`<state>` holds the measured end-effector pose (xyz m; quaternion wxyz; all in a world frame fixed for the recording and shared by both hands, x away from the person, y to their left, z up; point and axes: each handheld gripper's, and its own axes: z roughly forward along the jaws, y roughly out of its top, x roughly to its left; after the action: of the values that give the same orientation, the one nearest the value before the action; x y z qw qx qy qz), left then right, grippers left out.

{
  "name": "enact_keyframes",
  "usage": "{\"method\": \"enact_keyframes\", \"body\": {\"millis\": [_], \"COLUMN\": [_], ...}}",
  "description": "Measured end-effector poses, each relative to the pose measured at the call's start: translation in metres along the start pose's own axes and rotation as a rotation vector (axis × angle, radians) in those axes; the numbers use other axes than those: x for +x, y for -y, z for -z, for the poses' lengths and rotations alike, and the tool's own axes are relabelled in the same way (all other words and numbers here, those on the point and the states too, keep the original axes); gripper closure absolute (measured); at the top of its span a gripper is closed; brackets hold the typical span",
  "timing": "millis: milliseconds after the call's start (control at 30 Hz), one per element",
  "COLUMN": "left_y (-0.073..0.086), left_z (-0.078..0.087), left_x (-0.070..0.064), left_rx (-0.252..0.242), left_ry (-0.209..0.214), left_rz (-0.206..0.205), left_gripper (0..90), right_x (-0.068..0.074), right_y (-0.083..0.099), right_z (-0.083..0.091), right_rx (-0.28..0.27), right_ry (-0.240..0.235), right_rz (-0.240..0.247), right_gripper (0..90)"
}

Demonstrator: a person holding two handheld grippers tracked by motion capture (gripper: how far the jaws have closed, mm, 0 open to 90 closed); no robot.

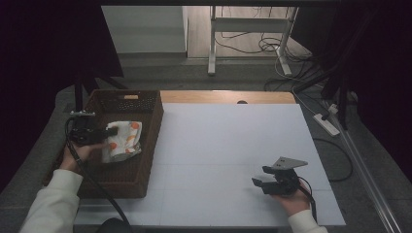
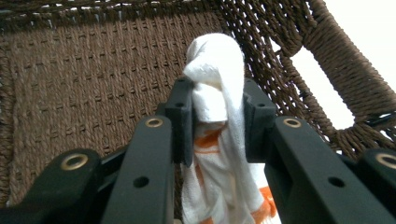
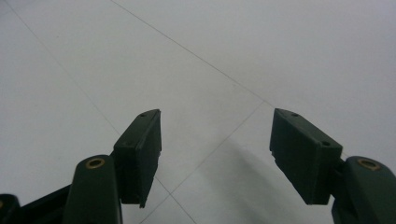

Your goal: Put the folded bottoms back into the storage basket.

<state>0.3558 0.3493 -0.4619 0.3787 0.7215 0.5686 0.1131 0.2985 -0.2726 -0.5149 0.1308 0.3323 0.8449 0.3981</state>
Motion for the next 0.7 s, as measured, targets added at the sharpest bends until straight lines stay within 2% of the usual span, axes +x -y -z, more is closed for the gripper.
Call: {"method": "enact_keyframes", "body": {"millis": [700], "left_y": [-0.004], "left_z": [-0.012], "left_x": [0.002], "left_rx": [0.054], "left_ry": [-0.074], "left_rz": [-0.032], "left_gripper": [66.8], "right_x": [0.001], "right_y": [0.000], "right_z": [-0.001], "right_rx": [0.004], "right_ry": [-0.002], "right_rz": [0.005], "right_gripper": [34.0]}}
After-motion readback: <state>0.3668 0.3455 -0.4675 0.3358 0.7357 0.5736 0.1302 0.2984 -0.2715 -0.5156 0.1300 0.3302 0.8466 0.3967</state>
